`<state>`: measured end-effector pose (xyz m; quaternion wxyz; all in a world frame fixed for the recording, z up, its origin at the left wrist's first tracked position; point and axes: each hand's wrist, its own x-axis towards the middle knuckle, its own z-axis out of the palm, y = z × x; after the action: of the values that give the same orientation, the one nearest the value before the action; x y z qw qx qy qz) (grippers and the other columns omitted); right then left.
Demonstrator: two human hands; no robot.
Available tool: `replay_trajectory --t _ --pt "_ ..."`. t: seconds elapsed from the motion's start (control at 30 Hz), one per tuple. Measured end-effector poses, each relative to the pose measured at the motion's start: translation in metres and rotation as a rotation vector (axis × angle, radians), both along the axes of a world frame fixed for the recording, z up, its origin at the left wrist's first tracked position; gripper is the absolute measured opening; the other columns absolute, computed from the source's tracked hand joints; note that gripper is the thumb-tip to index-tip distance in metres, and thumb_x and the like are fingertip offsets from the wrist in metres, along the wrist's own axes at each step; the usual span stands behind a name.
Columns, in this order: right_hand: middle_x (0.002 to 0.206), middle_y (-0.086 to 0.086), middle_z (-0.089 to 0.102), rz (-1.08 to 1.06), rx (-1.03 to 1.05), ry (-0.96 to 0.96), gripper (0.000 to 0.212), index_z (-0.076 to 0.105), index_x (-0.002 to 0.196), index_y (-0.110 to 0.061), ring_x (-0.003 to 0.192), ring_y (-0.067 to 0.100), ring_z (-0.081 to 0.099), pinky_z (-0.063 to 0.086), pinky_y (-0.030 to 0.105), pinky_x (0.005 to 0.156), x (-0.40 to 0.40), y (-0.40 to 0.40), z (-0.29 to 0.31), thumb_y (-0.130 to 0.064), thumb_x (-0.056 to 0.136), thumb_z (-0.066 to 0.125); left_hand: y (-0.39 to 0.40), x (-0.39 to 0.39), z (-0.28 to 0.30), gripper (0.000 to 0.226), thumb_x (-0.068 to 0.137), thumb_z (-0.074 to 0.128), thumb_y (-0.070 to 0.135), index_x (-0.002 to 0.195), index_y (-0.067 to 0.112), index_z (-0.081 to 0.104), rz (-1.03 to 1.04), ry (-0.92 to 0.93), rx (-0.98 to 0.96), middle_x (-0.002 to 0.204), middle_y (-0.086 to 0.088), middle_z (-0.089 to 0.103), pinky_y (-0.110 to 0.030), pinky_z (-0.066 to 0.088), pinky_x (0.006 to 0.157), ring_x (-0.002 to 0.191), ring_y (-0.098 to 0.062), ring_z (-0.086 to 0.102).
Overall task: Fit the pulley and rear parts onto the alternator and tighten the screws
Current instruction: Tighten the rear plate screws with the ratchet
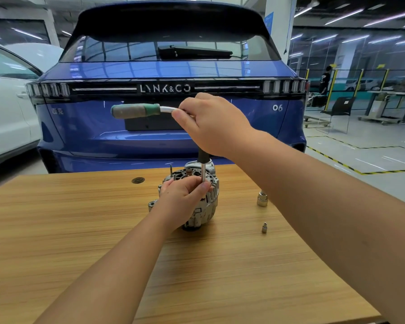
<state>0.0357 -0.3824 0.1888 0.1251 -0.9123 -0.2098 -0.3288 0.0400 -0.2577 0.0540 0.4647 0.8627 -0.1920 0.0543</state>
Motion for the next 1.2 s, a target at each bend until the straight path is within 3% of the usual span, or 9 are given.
replay_trajectory --t 0.1,0.2,0.27,0.4,0.57,0.73,0.87,1.03,1.2 --pt "0.066 -0.001 0.047 -0.124 -0.071 0.097 0.044 0.045 0.067 -0.021 0.061 0.021 0.045 0.029 0.032 0.052 -0.001 0.006 0.019 -0.042 0.105 0.039 0.000 0.000 -0.001 0.026 0.104 0.044 0.045 0.095 0.038 0.067 -0.011 0.001 -0.002 0.054 0.033 0.055 -0.072 0.023 0.113 0.090 -0.010 0.057" --pt "0.073 0.003 0.065 -0.144 0.079 0.335 0.029 0.057 0.078 -0.015 0.059 0.019 0.061 0.048 0.033 0.052 -0.004 0.007 0.037 -0.030 0.101 0.048 0.001 0.001 -0.002 0.026 0.103 0.044 0.045 0.096 0.037 0.067 -0.021 0.004 0.001 0.055 0.032 0.056 -0.071 0.024 0.113 0.057 0.006 0.053" --pt "0.077 0.007 0.072 -0.016 0.455 0.553 0.019 0.060 0.087 -0.010 0.055 0.013 0.068 0.055 0.025 0.052 -0.007 0.008 0.040 -0.020 0.100 0.051 0.000 0.002 -0.002 0.025 0.103 0.045 0.046 0.096 0.037 0.067 -0.025 0.010 0.010 0.057 0.033 0.057 -0.070 0.025 0.113 0.057 0.007 0.052" --pt "0.085 0.003 0.078 0.259 1.229 0.860 0.014 0.057 0.101 -0.013 0.085 0.020 0.077 0.049 0.044 0.079 -0.004 0.002 0.022 -0.023 0.101 0.047 0.000 0.002 -0.001 0.026 0.102 0.045 0.048 0.093 0.040 0.068 -0.007 0.013 0.013 0.063 0.034 0.059 -0.068 0.027 0.114 0.079 -0.006 0.058" --pt "0.087 -0.005 0.075 0.564 1.716 0.681 0.014 0.062 0.101 -0.016 0.082 0.015 0.068 0.047 0.038 0.079 0.012 -0.003 -0.014 -0.029 0.101 0.056 -0.001 0.005 -0.001 0.027 0.103 0.043 0.047 0.093 0.044 0.068 0.010 0.006 0.022 0.091 0.047 0.059 -0.057 0.028 0.116 0.114 -0.003 0.053" --pt "0.111 -0.011 0.071 0.491 1.227 0.233 0.019 0.069 0.114 -0.033 0.092 0.007 0.067 0.055 0.030 0.081 0.015 -0.007 -0.027 -0.026 0.102 0.056 -0.001 0.008 -0.004 0.029 0.105 0.042 0.045 0.091 0.046 0.067 0.017 -0.003 0.024 0.094 0.049 0.058 -0.054 0.027 0.117 0.106 0.015 0.047" --pt "0.111 0.002 0.065 0.257 0.516 -0.295 0.025 0.071 0.115 -0.006 0.104 0.022 0.061 0.052 0.040 0.088 0.012 -0.002 -0.035 -0.006 0.096 0.054 -0.001 0.008 -0.004 0.027 0.104 0.044 0.045 0.092 0.046 0.068 0.009 0.003 0.012 0.093 0.048 0.059 -0.054 0.027 0.117 0.110 0.011 0.048" --pt "0.108 0.006 0.057 0.165 0.343 -0.257 0.024 0.062 0.116 -0.007 0.079 0.019 0.049 0.045 0.038 0.062 0.010 -0.004 -0.036 -0.021 0.099 0.053 -0.002 0.007 -0.003 0.028 0.104 0.043 0.047 0.091 0.045 0.069 0.011 0.007 0.004 0.093 0.048 0.059 -0.055 0.026 0.117 0.117 -0.001 0.051" --pt "0.124 0.002 0.046 0.149 0.178 -0.134 0.062 0.046 0.140 -0.013 0.090 0.015 0.047 0.036 0.027 0.062 0.009 -0.014 -0.034 -0.056 0.099 0.028 -0.002 0.008 -0.004 0.026 0.103 0.042 0.049 0.094 0.057 0.065 0.012 -0.007 0.011 0.095 0.042 0.063 -0.055 0.026 0.117 0.115 -0.001 0.052"
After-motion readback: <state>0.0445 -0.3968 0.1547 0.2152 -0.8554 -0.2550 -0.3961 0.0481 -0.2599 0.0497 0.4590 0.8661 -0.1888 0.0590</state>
